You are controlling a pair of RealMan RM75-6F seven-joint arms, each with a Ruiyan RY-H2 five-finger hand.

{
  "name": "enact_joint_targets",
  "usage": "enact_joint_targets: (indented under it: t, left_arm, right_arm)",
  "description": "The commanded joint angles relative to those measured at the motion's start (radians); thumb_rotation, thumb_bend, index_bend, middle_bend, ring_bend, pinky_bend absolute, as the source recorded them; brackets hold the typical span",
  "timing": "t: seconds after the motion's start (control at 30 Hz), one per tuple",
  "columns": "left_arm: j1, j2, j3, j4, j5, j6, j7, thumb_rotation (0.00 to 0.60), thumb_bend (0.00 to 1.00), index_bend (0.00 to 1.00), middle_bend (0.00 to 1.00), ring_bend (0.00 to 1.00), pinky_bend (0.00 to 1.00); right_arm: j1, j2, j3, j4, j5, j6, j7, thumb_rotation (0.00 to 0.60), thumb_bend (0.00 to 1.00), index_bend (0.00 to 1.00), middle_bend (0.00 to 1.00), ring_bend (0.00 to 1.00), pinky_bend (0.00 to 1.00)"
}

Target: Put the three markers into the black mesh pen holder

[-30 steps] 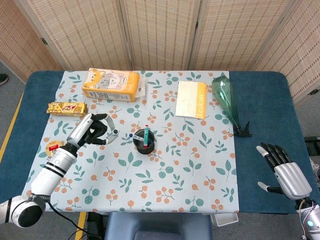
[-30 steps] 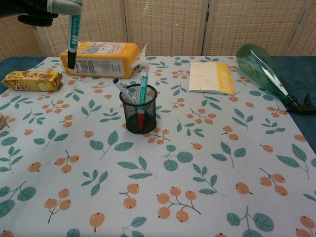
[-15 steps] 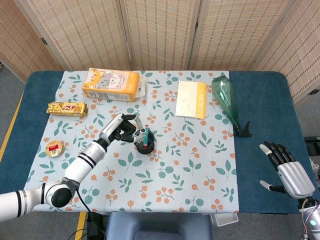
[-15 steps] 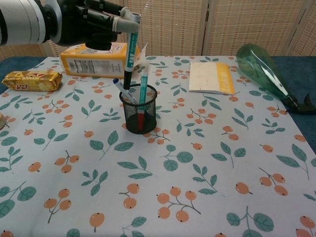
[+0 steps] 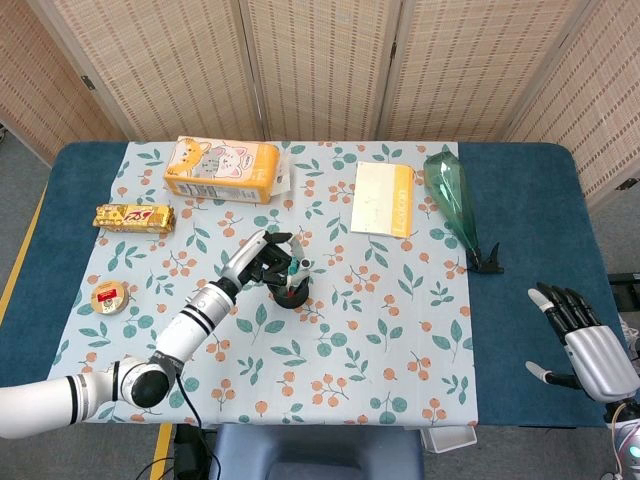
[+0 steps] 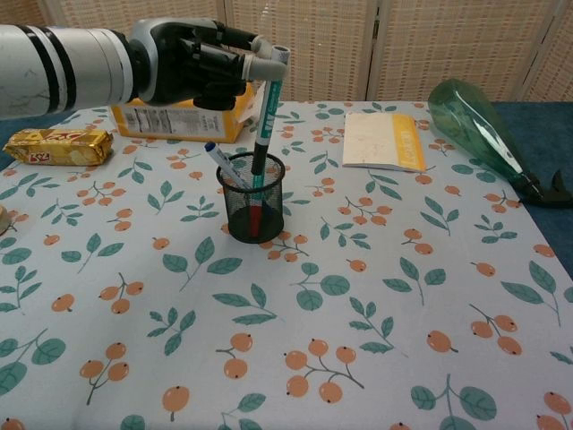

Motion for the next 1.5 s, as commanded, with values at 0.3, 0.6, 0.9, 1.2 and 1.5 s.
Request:
enact_joint_targets:
  t: [0.3,0.6,0.9,1.2,1.5]
  left_arm:
    - [0.015,-0.131,0.005,0.198,0.155,-0.037,-0.115,0.6,0.35,0.62,1.0,0.94,0.98]
    - [0.068,-0.029,0.063,0.158,0.366,-0.04,-0.162,0.6,0.22,0.1,0.88,0.76,0.87]
    - [0.194,0.199,0.119,-0.045,0.522,0.108,-0.114,0.6,0.21,0.0,0.76,0.61,0.82]
    - [0.584,0.494,0.319,-0.164,0.633,0.565,0.491,0.6,0.17,0.0,0.05,0.07,0.41]
    - [0.85,0.285,0.397,0.151,0.712,0.968,0.741,0.6,0.17,0.0,0.0,0.0,0.32]
  right_arm:
    - [-0.008,0.003,0.006,0.005,0.013,0.006,0.009,0.6,0.13,0.0,0.0,0.0,0.0]
    - [0.0,-0.003,0.006,0.001,0.017,-0.016,-0.009,0.6,0.13,0.0,0.0,0.0,0.0]
    - [-0.008,-0.007,0.003,-0.008,0.005,-0.001,-0.036,0.6,0.13,0.0,0.0,0.0,0.0]
    - [-0.016,-0.02,0.007,-0.023,0.006,0.009,-0.087,0.6,0.14,0.0,0.0,0.0,0.0]
    - [-0.042,-0.109,0.106,-0.026,0.229,0.0,-0.346,0.6,0.14,0.0,0.0,0.0,0.0]
